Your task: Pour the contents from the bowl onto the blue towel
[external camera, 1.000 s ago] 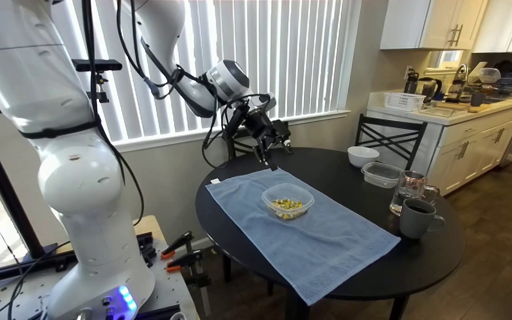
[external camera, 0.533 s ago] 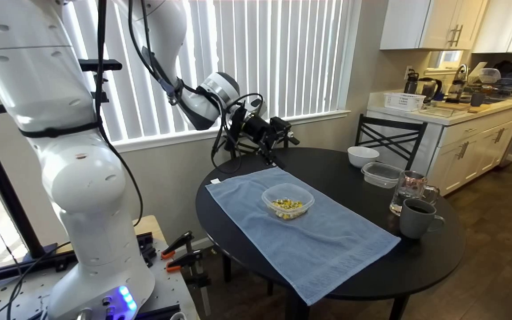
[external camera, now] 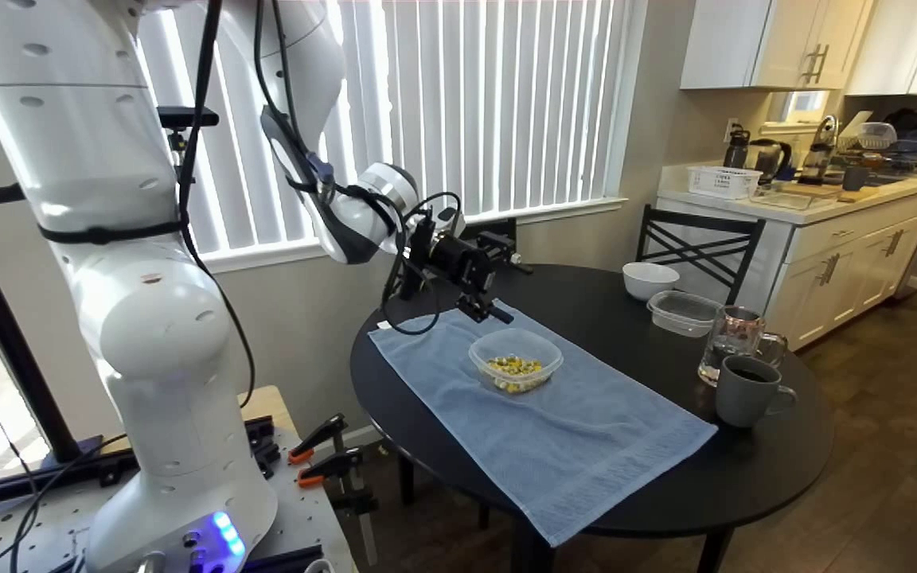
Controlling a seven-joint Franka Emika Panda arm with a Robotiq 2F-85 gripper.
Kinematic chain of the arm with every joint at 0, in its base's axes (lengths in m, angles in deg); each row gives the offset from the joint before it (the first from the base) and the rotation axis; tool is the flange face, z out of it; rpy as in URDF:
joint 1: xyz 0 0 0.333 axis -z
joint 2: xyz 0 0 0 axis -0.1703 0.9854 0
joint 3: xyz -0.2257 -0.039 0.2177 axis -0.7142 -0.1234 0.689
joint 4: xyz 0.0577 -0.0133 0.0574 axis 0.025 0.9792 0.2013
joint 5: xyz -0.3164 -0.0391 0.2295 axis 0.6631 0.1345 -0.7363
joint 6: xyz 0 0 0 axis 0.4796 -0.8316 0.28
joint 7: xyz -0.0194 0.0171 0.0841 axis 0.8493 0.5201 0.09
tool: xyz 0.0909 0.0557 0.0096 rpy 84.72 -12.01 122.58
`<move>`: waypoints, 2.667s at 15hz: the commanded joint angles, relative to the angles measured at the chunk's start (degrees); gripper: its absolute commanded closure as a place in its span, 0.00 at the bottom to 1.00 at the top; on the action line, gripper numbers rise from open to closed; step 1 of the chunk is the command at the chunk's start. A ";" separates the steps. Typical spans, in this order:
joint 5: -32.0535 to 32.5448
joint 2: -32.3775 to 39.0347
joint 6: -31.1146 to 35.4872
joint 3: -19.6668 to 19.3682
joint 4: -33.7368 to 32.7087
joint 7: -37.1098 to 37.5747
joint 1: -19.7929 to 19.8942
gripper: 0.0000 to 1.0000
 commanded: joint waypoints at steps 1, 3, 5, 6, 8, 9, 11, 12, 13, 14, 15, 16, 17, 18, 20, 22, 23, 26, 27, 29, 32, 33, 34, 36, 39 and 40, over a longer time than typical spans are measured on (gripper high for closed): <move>-0.65 3.25 -1.84 -1.18 0.88 -2.28 -0.36 0.00; 0.43 2.69 -0.64 -1.33 0.87 0.09 -0.49 0.00; 0.33 3.65 -0.76 -1.51 0.83 0.03 -0.44 0.00; 0.33 3.75 -0.78 -1.51 0.83 0.02 -0.44 0.00; 0.33 3.75 -0.79 -1.51 0.79 -0.08 -0.44 0.00; 0.33 3.75 -0.79 -1.51 0.79 -0.09 -0.44 0.00; 0.70 5.67 -2.67 -1.55 -0.56 2.08 -0.51 0.00; 2.40 8.65 -5.33 -1.37 -2.31 4.87 -0.90 0.00; 2.86 11.05 -7.55 -1.23 -4.00 7.00 -1.23 0.00; 4.73 14.92 -11.00 -1.06 -6.51 10.51 -1.82 0.00; 6.11 17.86 -13.66 -1.00 -8.62 12.63 -2.42 0.00; 6.76 21.40 -16.07 -0.96 -11.41 14.49 -3.15 0.00; 7.12 24.59 -17.99 -0.96 -14.09 15.95 -3.87 0.00; 7.64 28.10 -19.89 -0.91 -17.08 17.10 -4.78 0.00; 6.40 32.81 -20.64 -0.38 -22.94 18.62 -5.86 0.00; 4.84 34.81 -18.75 0.40 -27.64 19.96 -6.08 0.00; 3.97 34.53 -17.50 0.91 -29.39 20.71 -5.94 0.00; 2.40 34.41 -15.73 1.66 -33.49 21.68 -5.65 0.00; 1.69 34.12 -14.74 1.77 -34.38 21.64 -5.59 0.00; 0.07 34.61 -12.97 1.91 -36.20 21.84 -5.92 0.00; -5.33 36.86 -12.36 1.89 -39.97 21.51 -6.68 0.00; -7.71 37.78 -13.06 1.78 -41.40 20.72 -6.97 0.00; -9.63 38.61 -13.76 1.46 -42.62 20.57 -7.42 0.00; -13.24 40.06 -13.98 0.99 -44.82 20.44 -7.96 0.00; -16.41 40.31 -10.00 0.89 -45.57 20.72 -7.58 0.00; -17.29 40.19 -8.40 0.89 -45.64 20.65 -7.41 0.00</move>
